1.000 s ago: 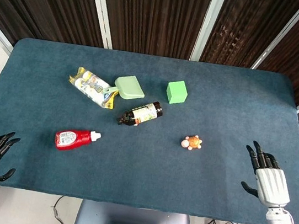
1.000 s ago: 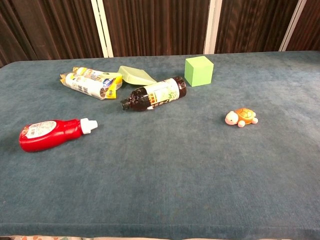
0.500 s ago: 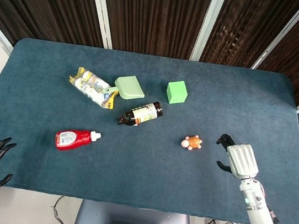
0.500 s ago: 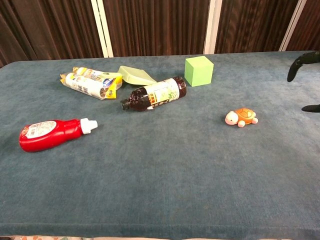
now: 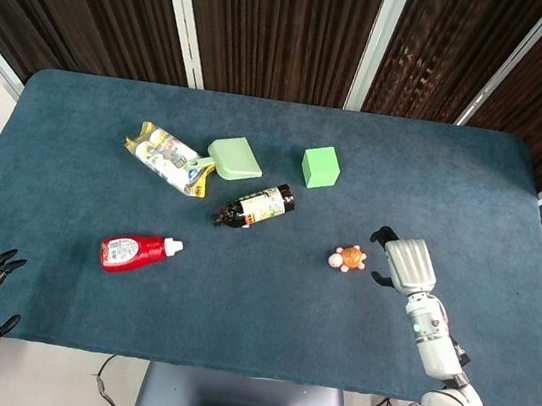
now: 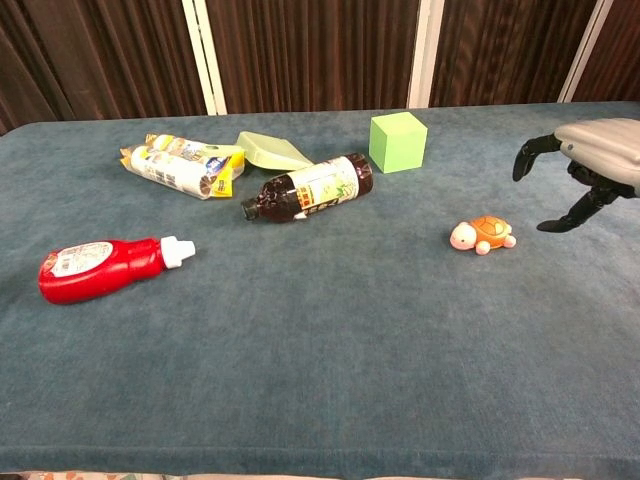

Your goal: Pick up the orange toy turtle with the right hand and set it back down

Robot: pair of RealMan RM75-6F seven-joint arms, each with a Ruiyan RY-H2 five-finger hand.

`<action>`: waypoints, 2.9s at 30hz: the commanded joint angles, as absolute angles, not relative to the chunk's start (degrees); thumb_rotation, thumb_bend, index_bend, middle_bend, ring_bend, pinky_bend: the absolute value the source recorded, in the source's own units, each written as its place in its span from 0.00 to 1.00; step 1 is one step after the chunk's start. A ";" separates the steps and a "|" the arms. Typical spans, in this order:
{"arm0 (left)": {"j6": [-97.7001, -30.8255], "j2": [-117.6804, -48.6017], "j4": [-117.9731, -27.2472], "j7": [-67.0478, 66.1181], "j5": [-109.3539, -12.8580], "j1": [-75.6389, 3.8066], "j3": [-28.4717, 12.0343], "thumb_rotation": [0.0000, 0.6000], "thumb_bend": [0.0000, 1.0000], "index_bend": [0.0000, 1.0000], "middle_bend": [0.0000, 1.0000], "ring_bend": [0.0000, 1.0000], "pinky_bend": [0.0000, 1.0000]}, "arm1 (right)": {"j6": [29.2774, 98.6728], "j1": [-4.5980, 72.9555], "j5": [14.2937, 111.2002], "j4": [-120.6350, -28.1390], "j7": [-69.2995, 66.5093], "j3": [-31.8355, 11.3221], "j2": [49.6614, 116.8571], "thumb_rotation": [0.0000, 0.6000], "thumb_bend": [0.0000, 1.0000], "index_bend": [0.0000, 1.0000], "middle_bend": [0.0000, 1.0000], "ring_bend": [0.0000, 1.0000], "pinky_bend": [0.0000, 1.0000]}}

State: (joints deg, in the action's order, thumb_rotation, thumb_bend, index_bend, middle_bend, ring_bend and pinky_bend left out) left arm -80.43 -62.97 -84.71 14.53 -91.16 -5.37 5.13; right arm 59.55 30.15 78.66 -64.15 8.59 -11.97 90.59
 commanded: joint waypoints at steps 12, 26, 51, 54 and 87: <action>-80.00 -63.23 -84.42 14.76 -90.45 -5.10 5.02 1.00 0.30 0.12 0.00 0.05 0.38 | 55.10 34.48 77.75 -54.09 2.90 -10.80 97.81 1.00 0.26 0.51 0.42 1.00 0.98; -79.95 -63.46 -84.03 15.01 -89.78 -4.56 4.92 1.00 0.30 0.12 0.00 0.05 0.38 | 55.55 36.40 79.29 -48.77 -2.09 -9.74 101.69 1.00 0.29 0.59 0.47 1.00 0.99; -78.46 -64.01 -84.69 13.00 -88.19 -4.67 4.21 1.00 0.30 0.12 0.00 0.05 0.38 | 64.62 35.36 82.15 -41.30 -9.01 -9.22 105.14 1.00 0.39 0.83 0.71 1.00 1.00; -78.47 -63.90 -84.88 12.88 -88.20 -4.61 4.25 1.00 0.30 0.12 0.00 0.05 0.38 | 64.49 35.10 82.02 -42.39 -9.56 -9.17 104.24 1.00 0.39 0.80 0.71 1.00 1.00; -77.44 -63.97 -84.99 13.12 -88.38 -5.02 4.38 1.00 0.30 0.12 0.00 0.05 0.38 | 59.31 34.65 78.22 -47.65 -2.33 -9.29 100.49 1.00 0.26 0.55 0.43 0.99 0.93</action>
State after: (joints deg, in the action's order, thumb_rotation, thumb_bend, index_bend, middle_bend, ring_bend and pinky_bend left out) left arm -77.45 -63.97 -84.98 13.12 -88.38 -5.02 4.38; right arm 59.60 34.43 78.25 -48.26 -2.02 -9.28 100.01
